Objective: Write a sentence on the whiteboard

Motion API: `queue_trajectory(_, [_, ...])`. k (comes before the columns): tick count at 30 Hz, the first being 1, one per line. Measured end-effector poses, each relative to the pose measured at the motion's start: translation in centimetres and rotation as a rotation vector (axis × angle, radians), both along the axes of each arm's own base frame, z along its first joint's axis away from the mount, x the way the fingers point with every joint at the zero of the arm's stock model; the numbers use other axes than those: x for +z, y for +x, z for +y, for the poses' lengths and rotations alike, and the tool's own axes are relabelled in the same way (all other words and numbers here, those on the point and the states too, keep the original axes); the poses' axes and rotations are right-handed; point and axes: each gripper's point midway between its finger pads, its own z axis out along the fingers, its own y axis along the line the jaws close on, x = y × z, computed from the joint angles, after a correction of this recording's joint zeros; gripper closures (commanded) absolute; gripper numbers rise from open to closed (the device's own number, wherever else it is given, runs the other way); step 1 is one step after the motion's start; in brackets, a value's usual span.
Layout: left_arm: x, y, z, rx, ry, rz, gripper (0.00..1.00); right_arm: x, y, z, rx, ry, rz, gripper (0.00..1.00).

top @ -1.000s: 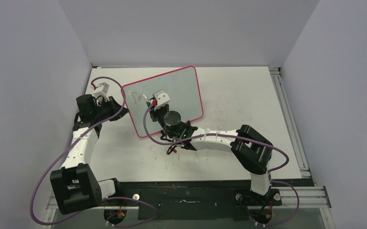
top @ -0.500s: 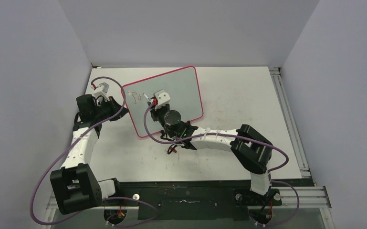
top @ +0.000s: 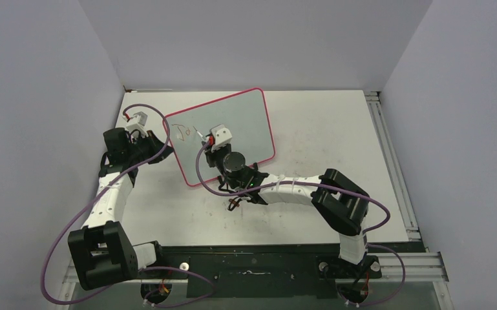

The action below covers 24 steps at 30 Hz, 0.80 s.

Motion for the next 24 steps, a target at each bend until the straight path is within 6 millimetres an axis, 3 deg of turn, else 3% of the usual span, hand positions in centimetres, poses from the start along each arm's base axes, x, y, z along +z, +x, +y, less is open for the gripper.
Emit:
queue_trajectory(13, [0.0, 0.0, -0.1, -0.004, -0.001, 0.000, 1.00, -0.1, -0.8, -0.2, 0.007, -0.013, -0.001, 0.95])
queue_trajectory(20, [0.0, -0.1, -0.2, -0.009, -0.004, -0.001, 1.00, 2.3, -1.3, -0.8, 0.005, 0.010, -0.036, 0.95])
queue_trajectory(24, [0.0, -0.1, -0.2, -0.009, -0.004, -0.001, 1.00, 2.6, -1.2, -0.9, -0.004, 0.009, -0.046, 0.95])
